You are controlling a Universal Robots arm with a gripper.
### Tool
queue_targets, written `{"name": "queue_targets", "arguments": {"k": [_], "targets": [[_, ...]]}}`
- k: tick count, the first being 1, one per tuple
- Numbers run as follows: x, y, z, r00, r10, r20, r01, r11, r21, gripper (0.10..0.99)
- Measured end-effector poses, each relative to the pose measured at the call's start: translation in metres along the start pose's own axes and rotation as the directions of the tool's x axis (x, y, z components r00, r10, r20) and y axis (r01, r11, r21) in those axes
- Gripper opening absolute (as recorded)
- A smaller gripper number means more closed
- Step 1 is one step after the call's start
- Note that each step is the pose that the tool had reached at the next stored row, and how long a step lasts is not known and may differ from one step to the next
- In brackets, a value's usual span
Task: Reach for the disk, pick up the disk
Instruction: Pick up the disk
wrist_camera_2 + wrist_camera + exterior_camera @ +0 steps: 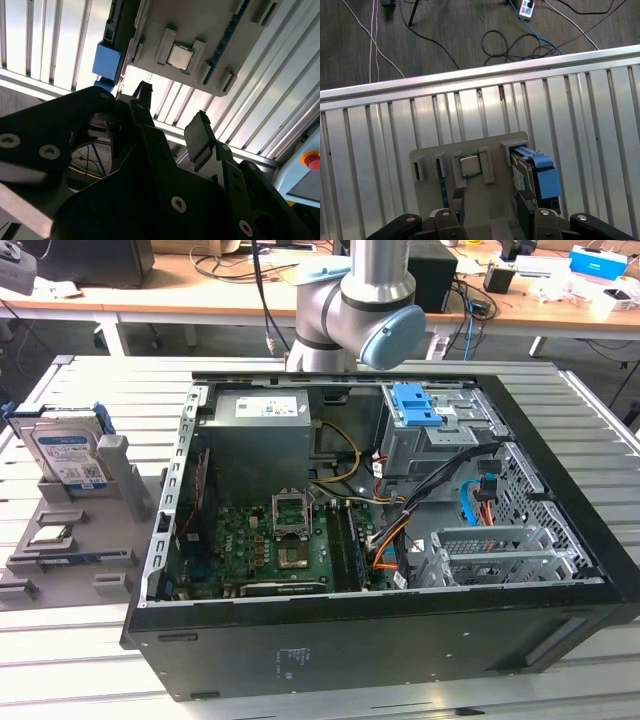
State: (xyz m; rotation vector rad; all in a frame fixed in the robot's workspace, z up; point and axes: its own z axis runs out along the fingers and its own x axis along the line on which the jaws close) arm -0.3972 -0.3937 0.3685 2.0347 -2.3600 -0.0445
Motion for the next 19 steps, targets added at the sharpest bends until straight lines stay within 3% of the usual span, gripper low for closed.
{"name": "queue_targets", "arguments": {"k": [1,4,8,12,16,19], "targets": [[0.0000,0.0000,0.0000,1.0000,0.000,0.0000,0.000,1.0000,0.000,0.545],[-0.0024,-0.0001,0.0000,1.0000,-0.001,0.0000,0.001,1.0000,0.000,0.545],[-0.0115,-0.0005,-0.0001,1.0000,-0.005,-0.0002,0.005,1.0000,0.000,0.545],[-0.0224,-0.0008,-0.0001,1.0000,-0.008,-0.0004,0.008,1.0000,0.000,0.545],[-0.0424,-0.0004,-0.0001,0.9999,-0.016,-0.0006,0.016,0.9999,0.000,0.545],[-0.0461,-0.0004,0.0013,0.9996,-0.028,-0.0010,0.028,0.9996,0.000,0.545]]}}
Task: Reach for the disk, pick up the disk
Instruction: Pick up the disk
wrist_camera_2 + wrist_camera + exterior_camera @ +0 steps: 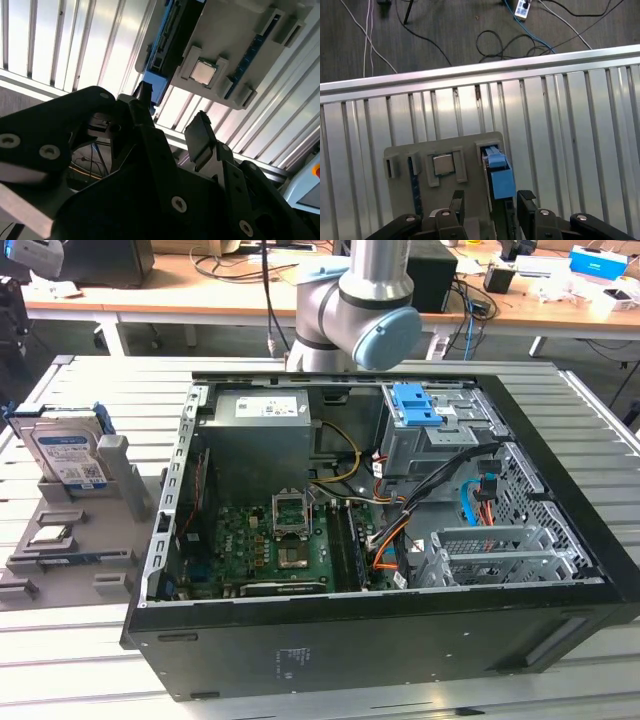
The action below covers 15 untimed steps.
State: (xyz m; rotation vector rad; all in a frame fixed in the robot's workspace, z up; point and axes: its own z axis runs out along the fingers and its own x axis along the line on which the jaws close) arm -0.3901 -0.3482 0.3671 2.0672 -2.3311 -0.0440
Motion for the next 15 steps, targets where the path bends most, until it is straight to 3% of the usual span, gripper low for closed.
{"name": "queue_targets", "arguments": {"k": [8,15], "targets": [[-0.0061,-0.0014,0.0260,0.9991,-0.042,-0.0016,0.042,0.9991,0.000,0.545],[-0.0091,-0.0021,0.0423,0.9984,-0.057,-0.0022,0.057,0.9984,0.000,0.545]]}}
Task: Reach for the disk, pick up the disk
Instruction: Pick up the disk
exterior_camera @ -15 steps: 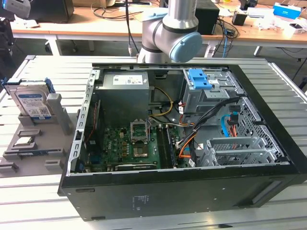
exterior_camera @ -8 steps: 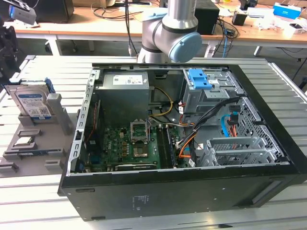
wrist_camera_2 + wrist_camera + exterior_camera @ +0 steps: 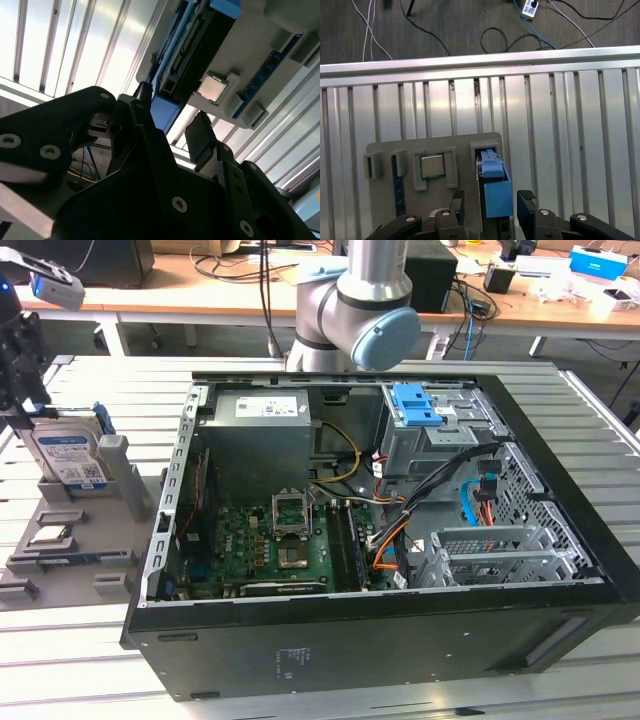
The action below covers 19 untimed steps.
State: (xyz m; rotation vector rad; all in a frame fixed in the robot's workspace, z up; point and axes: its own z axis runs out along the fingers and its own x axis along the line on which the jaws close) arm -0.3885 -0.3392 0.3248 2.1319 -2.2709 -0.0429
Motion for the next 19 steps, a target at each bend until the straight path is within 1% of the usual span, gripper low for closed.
{"name": "queue_targets", "arguments": {"k": [5,10,19], "targets": [[-0.0016,-0.0009,0.0145,0.9999,-0.014,-0.0005,0.014,0.9999,0.000,0.545],[-0.0027,-0.0016,0.0251,0.9997,-0.025,-0.0009,0.025,0.9997,0.000,0.545],[-0.0034,-0.0025,0.0371,0.9990,-0.044,-0.0017,0.044,0.9990,0.000,0.545]]}}
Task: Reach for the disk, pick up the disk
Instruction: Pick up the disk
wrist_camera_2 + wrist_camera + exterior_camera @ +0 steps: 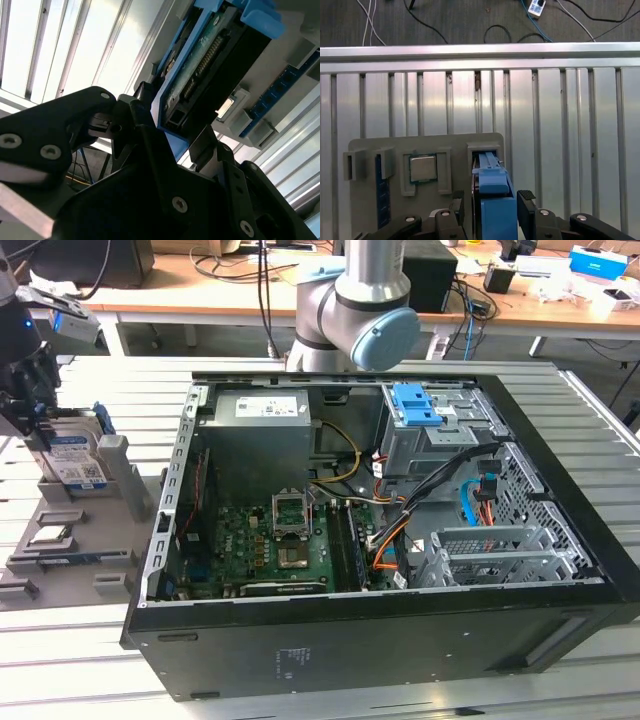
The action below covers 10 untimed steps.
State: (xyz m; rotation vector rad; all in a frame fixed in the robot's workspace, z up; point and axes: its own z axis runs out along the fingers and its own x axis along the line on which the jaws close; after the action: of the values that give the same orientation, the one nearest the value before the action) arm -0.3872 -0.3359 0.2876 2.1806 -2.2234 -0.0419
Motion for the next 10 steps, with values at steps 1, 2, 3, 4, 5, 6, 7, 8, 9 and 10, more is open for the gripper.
{"name": "queue_targets", "arguments": {"k": [1,2,3,4,5,6,7,8,9,10], "targets": [[0.0000,-0.0001,0.0008,1.0000,-0.002,-0.0001,0.002,1.0000,0.000,0.545],[0.0000,-0.0001,0.0014,1.0000,-0.003,-0.0001,0.003,1.0000,0.000,0.545],[0.0000,-0.0001,0.0015,1.0000,-0.004,-0.0003,0.004,1.0000,0.000,0.545],[0.0000,-0.0001,0.0015,1.0000,-0.004,-0.0003,0.004,1.0000,0.000,0.545],[0.0000,-0.0001,0.0016,1.0000,-0.004,-0.0002,0.004,1.0000,0.000,0.545],[0.0000,-0.0001,0.0016,1.0000,-0.004,-0.0002,0.004,1.0000,0.000,0.545],[0.0000,-0.0001,0.0016,1.0000,-0.004,-0.0002,0.004,1.0000,0.000,0.545],[0.0000,-0.0001,0.0016,1.0000,-0.004,-0.0002,0.004,1.0000,0.000,0.545],[0.0000,-0.0001,0.0016,1.0000,-0.004,-0.0002,0.004,1.0000,0.000,0.545],[0.0000,-0.0001,0.0016,1.0000,-0.004,-0.0002,0.004,1.0000,0.000,0.525]]}}
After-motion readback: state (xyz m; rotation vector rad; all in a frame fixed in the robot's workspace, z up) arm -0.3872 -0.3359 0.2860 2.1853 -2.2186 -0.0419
